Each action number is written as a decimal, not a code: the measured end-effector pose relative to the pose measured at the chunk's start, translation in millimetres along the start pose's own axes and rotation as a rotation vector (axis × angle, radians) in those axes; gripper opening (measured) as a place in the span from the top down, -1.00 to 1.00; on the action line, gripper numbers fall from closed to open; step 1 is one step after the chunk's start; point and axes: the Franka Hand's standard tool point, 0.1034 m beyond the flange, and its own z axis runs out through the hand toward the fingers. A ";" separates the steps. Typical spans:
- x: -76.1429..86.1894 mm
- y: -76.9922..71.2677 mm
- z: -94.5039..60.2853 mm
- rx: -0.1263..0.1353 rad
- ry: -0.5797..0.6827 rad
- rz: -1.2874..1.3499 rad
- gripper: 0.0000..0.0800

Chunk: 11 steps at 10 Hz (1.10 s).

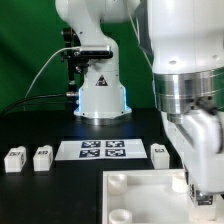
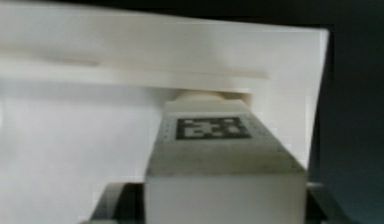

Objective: Assemble one leg

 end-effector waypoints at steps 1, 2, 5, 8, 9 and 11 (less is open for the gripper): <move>0.9 0.3 -0.4 0.002 -0.018 0.077 0.27; 0.2 0.5 -0.9 -0.002 -0.023 0.224 0.27; 1.2 0.2 -2.1 0.002 -0.002 0.293 0.26; 1.0 1.4 -1.0 -0.001 -0.001 0.292 -0.48; 0.0 1.6 -1.1 0.000 -0.002 0.291 -0.48; -15.7 6.9 -10.2 0.016 -0.013 0.273 -0.62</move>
Offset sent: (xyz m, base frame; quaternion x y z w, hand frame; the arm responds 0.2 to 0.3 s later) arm -0.0118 0.0102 -0.0092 -0.0491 0.0408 0.2011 0.9775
